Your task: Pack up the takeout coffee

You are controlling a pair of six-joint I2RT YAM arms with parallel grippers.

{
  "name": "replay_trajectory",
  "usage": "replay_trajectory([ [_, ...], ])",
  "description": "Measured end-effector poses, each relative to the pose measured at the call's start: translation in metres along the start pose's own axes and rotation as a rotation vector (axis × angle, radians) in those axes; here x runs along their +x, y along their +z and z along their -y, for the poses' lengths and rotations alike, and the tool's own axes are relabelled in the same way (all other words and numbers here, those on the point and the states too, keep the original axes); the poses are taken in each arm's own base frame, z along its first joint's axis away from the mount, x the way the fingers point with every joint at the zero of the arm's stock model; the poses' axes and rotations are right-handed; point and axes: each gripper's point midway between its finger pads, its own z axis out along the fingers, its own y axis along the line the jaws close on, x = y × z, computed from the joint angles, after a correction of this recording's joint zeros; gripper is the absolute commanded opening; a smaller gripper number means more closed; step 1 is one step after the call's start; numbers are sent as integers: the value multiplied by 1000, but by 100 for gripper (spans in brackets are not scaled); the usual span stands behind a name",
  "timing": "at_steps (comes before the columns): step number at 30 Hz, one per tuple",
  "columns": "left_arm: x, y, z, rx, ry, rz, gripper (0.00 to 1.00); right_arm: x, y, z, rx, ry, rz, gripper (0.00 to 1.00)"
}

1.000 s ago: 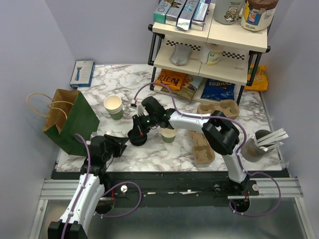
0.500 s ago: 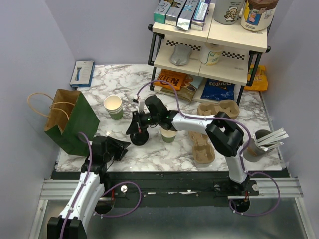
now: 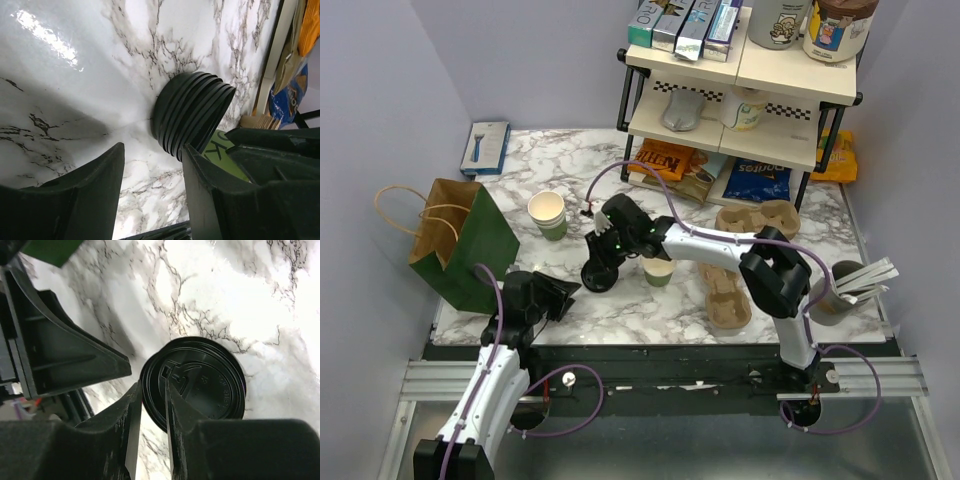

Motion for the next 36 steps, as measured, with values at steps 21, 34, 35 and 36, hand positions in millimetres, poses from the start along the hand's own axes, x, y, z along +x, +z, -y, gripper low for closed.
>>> replay_trajectory([
  [21, -1, 4, -8, -42, -12, 5, 59, 9, 17, 25, 297, -152, -80, 45],
  [34, -3, 4, -3, -44, -7, 6, 62, 21, 19, 23, 356, -181, -126, 55],
  [35, -3, 4, -4, -49, -8, 4, 62, 22, 19, 23, 356, -182, -130, 55],
  [36, -3, 4, -4, -52, -7, 3, 62, 23, 19, 22, 356, -182, -133, 55],
])
